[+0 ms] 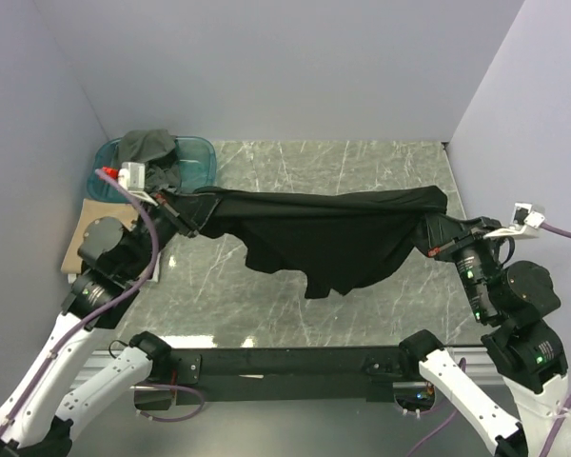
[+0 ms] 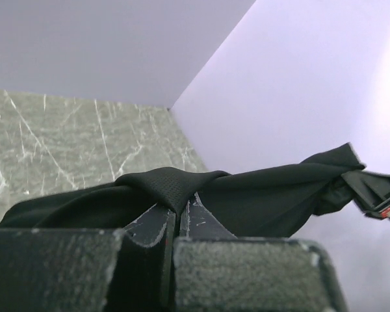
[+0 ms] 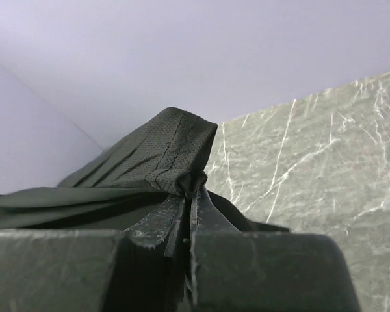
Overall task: Fold and stack the t-shirts
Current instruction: Flatten the tshirt out
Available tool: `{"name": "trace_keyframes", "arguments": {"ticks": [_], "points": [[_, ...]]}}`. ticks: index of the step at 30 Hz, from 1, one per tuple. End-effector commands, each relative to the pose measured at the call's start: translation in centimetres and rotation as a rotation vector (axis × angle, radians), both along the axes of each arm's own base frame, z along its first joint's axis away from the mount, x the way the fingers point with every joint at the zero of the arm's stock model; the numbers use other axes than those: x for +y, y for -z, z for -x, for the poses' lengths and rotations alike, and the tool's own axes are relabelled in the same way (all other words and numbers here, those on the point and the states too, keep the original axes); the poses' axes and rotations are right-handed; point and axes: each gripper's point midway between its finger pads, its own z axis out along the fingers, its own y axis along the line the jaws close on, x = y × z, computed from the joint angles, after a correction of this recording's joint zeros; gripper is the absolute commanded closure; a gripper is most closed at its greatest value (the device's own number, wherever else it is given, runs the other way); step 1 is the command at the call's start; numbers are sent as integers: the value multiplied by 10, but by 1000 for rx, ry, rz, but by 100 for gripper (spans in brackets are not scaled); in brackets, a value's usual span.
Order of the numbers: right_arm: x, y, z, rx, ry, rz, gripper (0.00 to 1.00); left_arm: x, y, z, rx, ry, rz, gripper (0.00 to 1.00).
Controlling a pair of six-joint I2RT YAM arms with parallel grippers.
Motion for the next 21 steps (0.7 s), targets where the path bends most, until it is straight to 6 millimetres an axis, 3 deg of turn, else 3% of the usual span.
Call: {"name": "trace_keyframes", "arguments": {"ticks": [1, 4, 7, 8, 9, 10, 11, 12, 13, 14, 15, 16, 17, 20, 21], "points": [[-5, 6, -2, 29, 25, 36, 100, 13, -20, -1, -23, -68, 35, 99], [-4, 24, -18, 93, 64, 60, 100, 14, -7, -26, 16, -139, 3, 99], [3, 52, -47, 188, 95, 129, 100, 7, 24, -70, 100, -221, -73, 99], [6, 57, -58, 199, 103, 135, 100, -1, 50, -97, 166, -250, -131, 99], [4, 86, -78, 284, 141, 167, 100, 2, 63, -115, 199, -314, -166, 99], [11, 102, -89, 326, 95, 166, 100, -2, 112, -146, 316, -352, -256, 99], [16, 137, -112, 407, 71, 175, 100, -4, 114, -165, 337, -370, -269, 99], [-1, 156, -127, 454, 89, 140, 100, -6, 130, -183, 375, -358, -300, 96], [11, 173, -135, 494, -1, 93, 100, -14, 184, -207, 484, -346, -374, 89], [8, 208, -155, 561, -8, 82, 100, -23, 179, -228, 481, -325, -371, 66], [-4, 222, -164, 599, 25, 75, 100, -30, 193, -239, 523, -275, -387, 50], [-10, 235, -172, 636, 45, 85, 97, -38, 235, -252, 610, -251, -434, 33], [-20, 254, -184, 707, 95, 108, 84, -45, 224, -264, 602, -239, -434, 1], [-47, 272, -193, 816, 219, 180, 47, -61, 227, -270, 587, -173, -411, 0], [-50, 272, -193, 826, 242, 188, 44, -63, 224, -266, 572, -162, -402, 1]]}}
